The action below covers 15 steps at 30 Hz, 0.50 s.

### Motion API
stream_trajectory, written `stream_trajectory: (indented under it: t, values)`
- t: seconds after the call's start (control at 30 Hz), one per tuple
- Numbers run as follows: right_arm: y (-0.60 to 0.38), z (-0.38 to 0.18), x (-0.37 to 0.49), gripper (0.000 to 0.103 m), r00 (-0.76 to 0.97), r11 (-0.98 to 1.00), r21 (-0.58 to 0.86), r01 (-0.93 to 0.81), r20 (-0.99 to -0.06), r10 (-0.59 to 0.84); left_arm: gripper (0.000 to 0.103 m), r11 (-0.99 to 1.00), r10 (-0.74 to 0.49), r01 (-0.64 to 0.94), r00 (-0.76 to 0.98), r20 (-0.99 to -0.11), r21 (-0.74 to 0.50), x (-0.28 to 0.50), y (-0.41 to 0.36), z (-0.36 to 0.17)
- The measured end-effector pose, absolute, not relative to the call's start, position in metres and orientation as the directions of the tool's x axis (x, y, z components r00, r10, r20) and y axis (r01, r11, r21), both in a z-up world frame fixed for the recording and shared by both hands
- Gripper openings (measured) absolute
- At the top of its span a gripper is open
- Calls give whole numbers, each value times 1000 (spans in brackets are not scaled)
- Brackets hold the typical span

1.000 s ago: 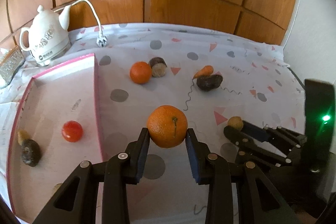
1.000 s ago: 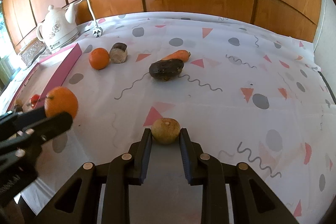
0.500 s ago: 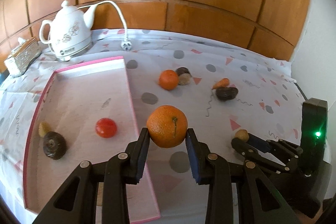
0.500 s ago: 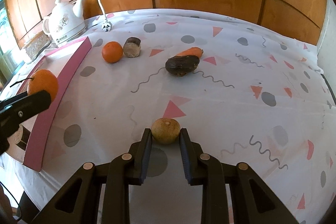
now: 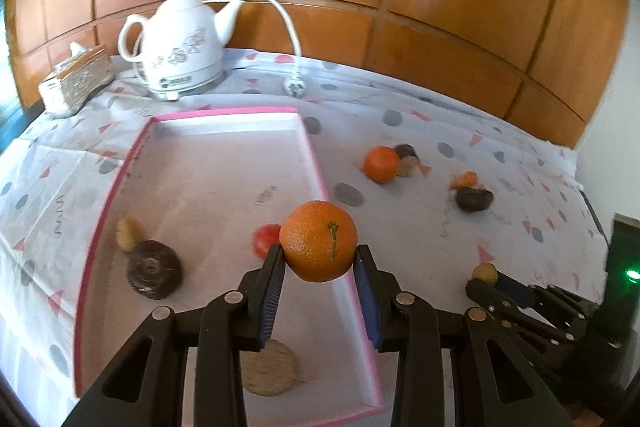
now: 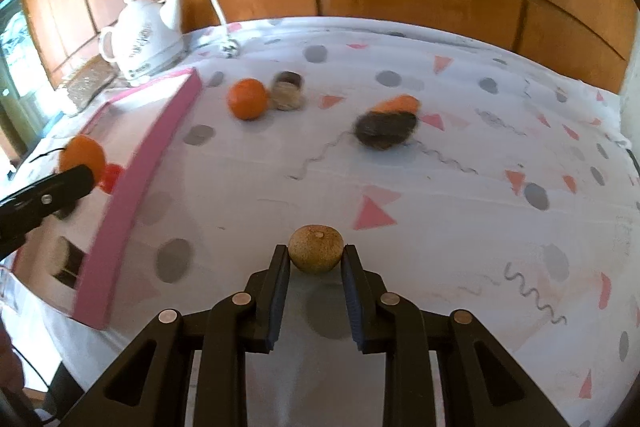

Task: Organize fruits
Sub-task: 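Lower the mandarin into the tray and open the left gripper while the right releases the potato there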

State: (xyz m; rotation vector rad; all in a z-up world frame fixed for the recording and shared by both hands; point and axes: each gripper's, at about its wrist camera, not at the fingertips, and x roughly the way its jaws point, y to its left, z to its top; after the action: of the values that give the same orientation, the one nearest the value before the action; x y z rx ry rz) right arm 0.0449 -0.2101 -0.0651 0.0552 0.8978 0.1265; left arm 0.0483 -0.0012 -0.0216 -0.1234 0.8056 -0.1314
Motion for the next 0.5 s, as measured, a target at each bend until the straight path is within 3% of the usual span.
stream_trajectory:
  t: [0.5]
  values:
    - [-117,-14,56,26,590,906,178,-384,-707,389,37,977,-28,-133,700,-714,-168,76,82,-18]
